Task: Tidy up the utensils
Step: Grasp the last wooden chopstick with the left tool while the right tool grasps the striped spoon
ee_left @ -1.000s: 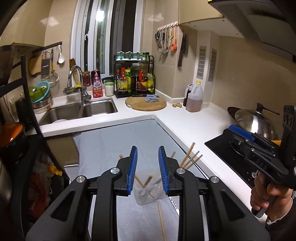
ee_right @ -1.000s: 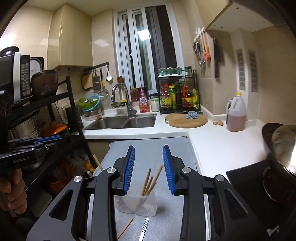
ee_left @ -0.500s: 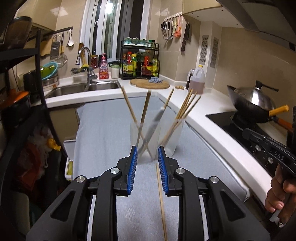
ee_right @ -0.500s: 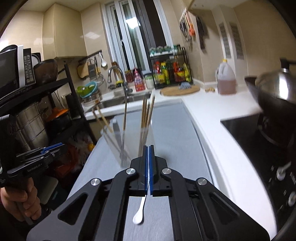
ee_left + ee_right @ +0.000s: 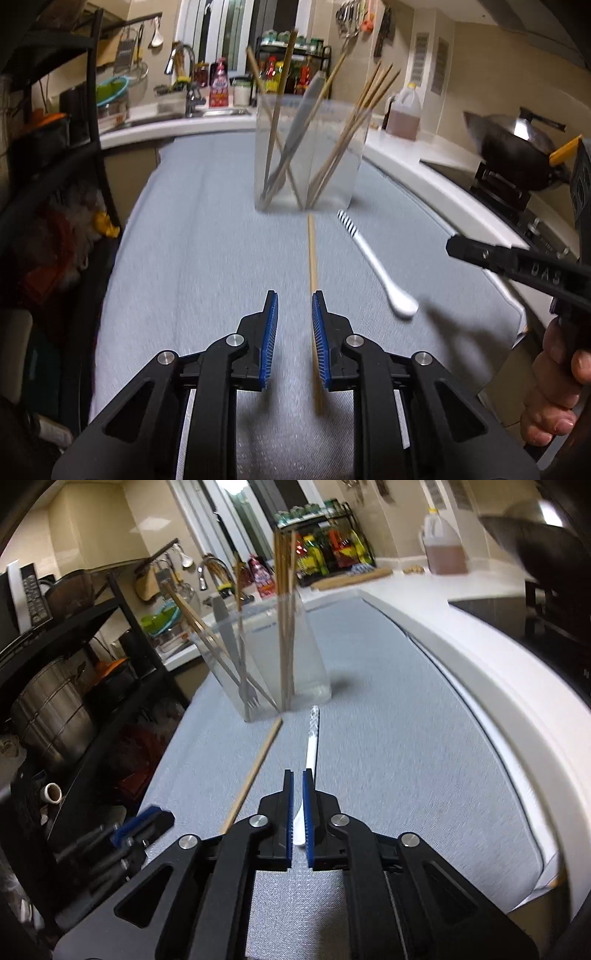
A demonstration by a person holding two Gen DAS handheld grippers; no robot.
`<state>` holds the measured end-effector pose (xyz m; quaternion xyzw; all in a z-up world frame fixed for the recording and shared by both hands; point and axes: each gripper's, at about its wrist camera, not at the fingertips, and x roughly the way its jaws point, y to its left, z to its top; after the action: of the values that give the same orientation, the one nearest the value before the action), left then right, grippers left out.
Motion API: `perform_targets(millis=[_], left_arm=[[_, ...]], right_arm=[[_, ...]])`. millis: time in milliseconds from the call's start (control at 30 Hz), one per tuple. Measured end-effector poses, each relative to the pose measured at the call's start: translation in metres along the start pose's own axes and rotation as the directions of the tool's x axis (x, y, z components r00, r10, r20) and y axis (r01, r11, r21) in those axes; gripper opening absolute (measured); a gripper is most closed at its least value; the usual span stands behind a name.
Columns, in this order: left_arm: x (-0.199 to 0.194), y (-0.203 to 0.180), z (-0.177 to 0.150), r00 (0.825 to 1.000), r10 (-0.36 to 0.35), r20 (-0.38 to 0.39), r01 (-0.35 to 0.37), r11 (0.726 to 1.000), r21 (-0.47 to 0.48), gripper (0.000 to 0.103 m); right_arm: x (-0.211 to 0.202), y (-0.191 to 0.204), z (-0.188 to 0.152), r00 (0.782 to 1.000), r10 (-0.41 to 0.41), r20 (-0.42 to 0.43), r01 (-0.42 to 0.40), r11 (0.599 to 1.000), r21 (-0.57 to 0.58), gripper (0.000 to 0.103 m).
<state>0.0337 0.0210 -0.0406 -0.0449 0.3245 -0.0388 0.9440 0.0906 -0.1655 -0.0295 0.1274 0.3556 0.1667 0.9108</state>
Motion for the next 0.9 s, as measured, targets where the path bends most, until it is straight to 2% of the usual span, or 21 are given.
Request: perform_targets(millis=[67, 167, 233, 567, 733, 900], left_arm=[[0.007, 0.001, -0.009, 0.999, -0.012, -0.033, 0.011, 1.000, -0.012, 0.019], [0.009, -0.004, -0.015, 0.999, -0.026, -0.044, 0.026, 1.000, 0.008, 0.020], [0.010, -0.008, -0.019, 0.998, -0.038, -0.058, 0.039, 0.999, 0.020, 0.020], [0.016, -0.015, -0.032, 0.995, -0.025, -0.098, 0.030, 0.999, 0.044, 0.020], [0.015, -0.016, -0.032, 0.995, -0.011, -0.095, 0.017, 0.998, 0.063, 0.020], [0.016, -0.019, -0.033, 0.996, 0.014, -0.091, -0.007, 0.997, 0.078, 0.013]], right_arm=[[0.010, 0.000, -0.006, 1.000, -0.007, -0.019, 0.007, 1.000, 0.014, 0.013], [0.023, -0.004, -0.012, 0.999, -0.013, -0.043, 0.015, 0.999, 0.047, 0.022], [0.029, -0.007, -0.015, 0.998, -0.023, -0.055, 0.026, 0.998, 0.064, 0.023], [0.050, -0.005, -0.030, 0.991, -0.049, -0.123, 0.058, 0.996, 0.064, 0.023], [0.051, 0.000, -0.034, 0.990, -0.063, -0.122, 0.068, 0.997, 0.044, 0.023], [0.053, 0.006, -0.036, 0.990, -0.072, -0.125, 0.075, 0.997, 0.021, 0.017]])
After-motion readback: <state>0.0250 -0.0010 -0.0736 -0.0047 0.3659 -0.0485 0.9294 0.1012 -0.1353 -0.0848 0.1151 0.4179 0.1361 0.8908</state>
